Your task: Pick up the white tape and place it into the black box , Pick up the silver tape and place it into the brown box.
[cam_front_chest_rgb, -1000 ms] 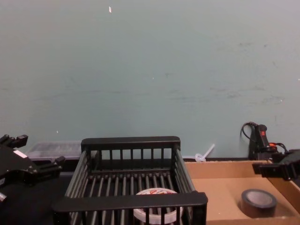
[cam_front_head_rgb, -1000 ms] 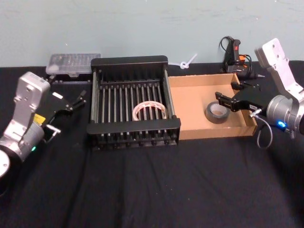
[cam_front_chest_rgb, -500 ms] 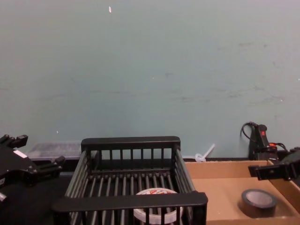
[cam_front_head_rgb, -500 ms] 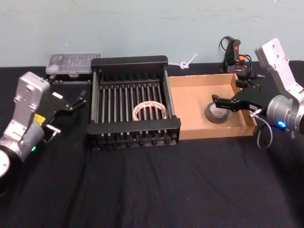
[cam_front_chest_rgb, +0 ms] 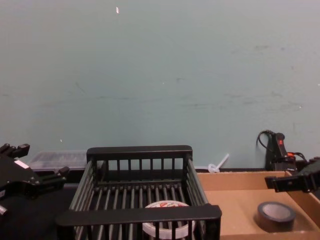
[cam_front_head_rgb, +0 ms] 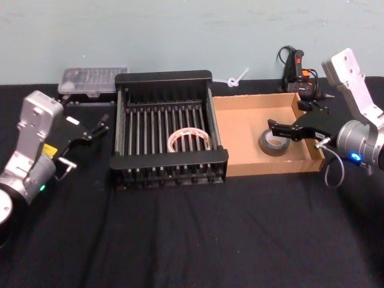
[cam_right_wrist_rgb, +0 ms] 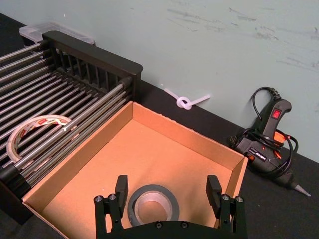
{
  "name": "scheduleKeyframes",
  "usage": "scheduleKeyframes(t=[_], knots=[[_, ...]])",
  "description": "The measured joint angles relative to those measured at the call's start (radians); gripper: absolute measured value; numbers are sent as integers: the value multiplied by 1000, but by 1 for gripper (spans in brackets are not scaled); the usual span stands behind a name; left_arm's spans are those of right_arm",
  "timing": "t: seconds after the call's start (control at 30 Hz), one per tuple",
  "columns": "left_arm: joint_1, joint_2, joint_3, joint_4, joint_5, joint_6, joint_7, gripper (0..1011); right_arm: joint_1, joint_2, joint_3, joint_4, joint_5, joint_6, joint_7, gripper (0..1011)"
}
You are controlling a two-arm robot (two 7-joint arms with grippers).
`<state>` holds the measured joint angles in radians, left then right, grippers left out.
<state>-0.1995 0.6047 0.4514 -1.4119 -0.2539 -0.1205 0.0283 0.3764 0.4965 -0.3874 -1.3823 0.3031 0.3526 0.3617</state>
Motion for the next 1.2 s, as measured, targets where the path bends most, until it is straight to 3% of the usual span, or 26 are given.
scheduleKeyframes(t=[0.17, 0.33, 0.5, 0.6, 0.73, 0.87, 1.2], knots=[[0, 0, 0, 0, 0, 0, 0, 1001, -12, -8, 17, -8, -5, -17, -11, 1002], [0, 0, 0, 0, 0, 0, 0, 1001, -48, -20, 45, -40, -40, -96, -65, 1002], [0, 0, 0, 0, 0, 0, 0, 1001, -88, -26, 49, -63, -137, -227, -154, 1002], [0, 0, 0, 0, 0, 0, 0, 1001, -112, -26, 41, -67, -234, -312, -232, 1002], [0, 0, 0, 0, 0, 0, 0, 1001, -128, -28, 34, -59, -308, -361, -289, 1002], [0, 0, 0, 0, 0, 0, 0, 1001, -139, -36, 34, -44, -343, -376, -312, 1002], [0, 0, 0, 0, 0, 0, 0, 1001, -156, -56, 48, -17, -368, -373, -313, 1002]])
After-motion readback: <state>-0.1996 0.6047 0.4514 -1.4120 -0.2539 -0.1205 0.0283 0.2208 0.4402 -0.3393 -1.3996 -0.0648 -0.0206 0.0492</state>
